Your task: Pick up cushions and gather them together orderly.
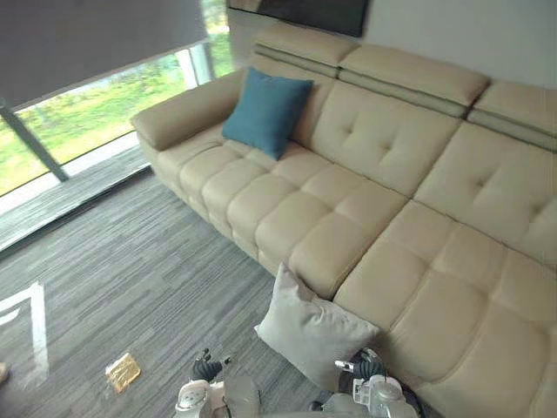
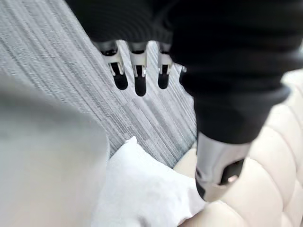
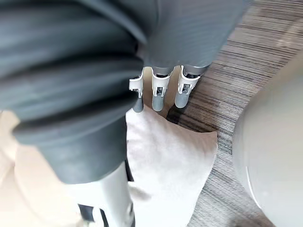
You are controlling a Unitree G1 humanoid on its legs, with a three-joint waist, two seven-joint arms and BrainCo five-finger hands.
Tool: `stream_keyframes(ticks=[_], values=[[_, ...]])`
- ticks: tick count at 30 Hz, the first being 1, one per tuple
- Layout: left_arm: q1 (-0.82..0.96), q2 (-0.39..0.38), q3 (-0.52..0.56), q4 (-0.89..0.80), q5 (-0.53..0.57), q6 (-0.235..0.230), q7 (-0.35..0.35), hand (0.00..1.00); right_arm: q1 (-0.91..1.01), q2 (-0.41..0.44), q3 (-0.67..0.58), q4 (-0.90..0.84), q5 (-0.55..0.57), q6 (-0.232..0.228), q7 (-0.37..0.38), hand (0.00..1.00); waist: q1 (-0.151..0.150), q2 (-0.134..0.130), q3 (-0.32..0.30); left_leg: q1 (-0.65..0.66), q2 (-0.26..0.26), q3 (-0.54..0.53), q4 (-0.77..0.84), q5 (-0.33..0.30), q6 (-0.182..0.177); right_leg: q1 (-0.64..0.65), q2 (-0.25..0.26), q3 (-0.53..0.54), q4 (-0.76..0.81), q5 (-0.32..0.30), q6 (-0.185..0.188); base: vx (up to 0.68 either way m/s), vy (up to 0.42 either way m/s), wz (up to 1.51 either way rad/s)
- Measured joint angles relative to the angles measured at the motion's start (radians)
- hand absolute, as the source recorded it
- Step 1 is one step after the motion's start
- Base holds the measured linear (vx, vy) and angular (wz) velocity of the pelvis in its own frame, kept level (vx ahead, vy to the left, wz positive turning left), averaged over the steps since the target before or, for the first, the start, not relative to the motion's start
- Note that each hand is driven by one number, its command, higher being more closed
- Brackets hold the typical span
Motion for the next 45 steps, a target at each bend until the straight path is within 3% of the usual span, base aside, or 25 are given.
stream_keyframes(ticks=[5, 8, 14, 16, 18, 19, 26, 30, 32, 34, 37, 41, 45], values=[[-0.006, 0.045, 0.000, 0.032, 0.001, 0.001, -0.003, 0.00, 0.021, 0.035, 0.003, 0.005, 0.000, 0.007, 0.003, 0.00, 0.004, -0.062, -0.037, 0.030, -0.013, 0.154, -0.036, -0.027, 0.045, -0.005, -0.033, 0.139, -0.075, 0.032, 0.058, 0.19, 0.270, -0.88], [-0.017, 0.050, -0.003, 0.062, 0.026, 0.001, -0.005, 0.00, 0.021, 0.037, 0.002, 0.019, -0.001, 0.006, 0.007, 0.00, 0.001, -0.069, -0.042, 0.093, -0.032, 0.211, -0.098, -0.020, 0.056, 0.023, -0.060, 0.169, -0.109, 0.061, 0.079, 0.18, 0.162, -0.54], [-0.016, 0.036, -0.008, 0.089, 0.036, 0.001, -0.008, 0.00, 0.022, 0.029, 0.001, 0.027, -0.002, 0.008, 0.012, 0.00, 0.000, -0.044, -0.057, 0.198, -0.012, 0.320, -0.188, -0.018, 0.061, 0.019, -0.048, 0.201, -0.103, 0.097, 0.079, 0.10, 0.047, -0.50], [-0.013, 0.019, -0.005, 0.088, 0.034, 0.001, -0.008, 0.00, 0.017, 0.013, 0.023, 0.026, -0.005, 0.009, 0.012, 0.00, 0.005, -0.013, -0.058, 0.216, 0.029, 0.380, -0.213, -0.018, 0.061, -0.009, -0.031, 0.138, -0.096, 0.135, 0.085, 0.01, -0.015, -0.86], [-0.012, 0.013, -0.005, 0.087, 0.033, 0.001, -0.007, 0.00, 0.008, 0.010, 0.040, 0.025, -0.016, 0.008, 0.011, 0.00, 0.010, 0.000, -0.052, 0.240, 0.055, 0.444, -0.224, -0.017, 0.062, -0.029, -0.048, -0.058, -0.082, 0.146, 0.070, -0.01, -0.051, -0.86], [-0.012, 0.014, -0.006, 0.087, 0.033, 0.002, -0.007, 0.00, 0.008, 0.010, 0.041, 0.025, -0.022, 0.008, 0.011, 0.00, 0.009, -0.003, -0.053, 0.243, 0.056, 0.446, -0.224, -0.017, 0.062, -0.029, -0.052, -0.095, -0.083, 0.145, 0.068, 0.00, -0.084, -0.53], [-0.012, 0.001, -0.025, 0.083, 0.032, 0.001, -0.005, 0.00, 0.006, -0.004, 0.037, 0.025, -0.030, -0.001, 0.001, 0.00, -0.003, 0.017, -0.051, 0.215, 0.061, 0.398, -0.227, -0.001, 0.041, -0.013, -0.049, -0.167, -0.141, 0.126, 0.036, -0.04, -0.099, 0.12], [-0.040, 0.022, -0.034, 0.054, 0.014, 0.002, 0.017, 0.00, -0.014, -0.010, 0.037, 0.020, -0.025, -0.006, -0.021, 0.00, -0.002, -0.009, -0.016, 0.091, 0.059, 0.351, -0.133, -0.004, 0.038, -0.104, -0.072, -0.207, -0.062, 0.095, 0.010, -0.14, -0.079, 0.32], [-0.089, 0.030, -0.047, 0.040, -0.005, 0.005, 0.033, 0.00, -0.045, -0.030, 0.035, 0.002, -0.015, -0.005, -0.034, 0.00, -0.001, -0.009, 0.039, -0.024, 0.066, 0.309, -0.013, -0.030, 0.039, -0.187, -0.083, -0.233, 0.024, 0.074, 0.001, -0.19, -0.086, 0.46], [-0.138, 0.045, -0.047, 0.002, -0.039, 0.004, 0.057, 0.00, -0.086, -0.041, 0.018, -0.024, 0.012, -0.006, -0.056, 0.00, 0.009, -0.032, 0.110, -0.172, 0.080, 0.298, 0.140, -0.071, 0.040, -0.326, -0.093, -0.234, 0.166, 0.037, -0.015, -0.29, -0.063, 0.09], [-0.203, 0.060, -0.045, -0.032, -0.076, 0.004, 0.082, 0.00, -0.117, -0.057, 0.009, -0.065, 0.042, -0.005, -0.078, 0.00, 0.009, -0.049, 0.165, -0.320, 0.093, 0.275, 0.283, -0.107, 0.040, -0.463, -0.106, -0.233, 0.296, -0.001, -0.016, -0.27, -0.045, -0.02], [-0.281, 0.077, -0.037, -0.112, -0.118, -0.004, 0.106, 0.00, -0.165, -0.076, -0.050, -0.107, 0.089, -0.007, -0.105, 0.00, 0.002, -0.055, 0.209, -0.498, 0.098, 0.252, 0.398, -0.117, 0.049, -0.624, -0.118, -0.236, 0.394, -0.010, -0.024, -0.21, -0.008, 0.05], [-0.418, 0.141, 0.027, -0.131, -0.158, -0.012, 0.140, 0.00, -0.318, -0.083, -0.091, -0.137, 0.168, -0.015, -0.150, 0.00, -0.011, -0.072, 0.274, -0.704, 0.110, 0.233, 0.506, -0.115, 0.054, -0.819, -0.123, -0.239, 0.485, 0.000, -0.040, -0.18, -0.007, -0.04]])
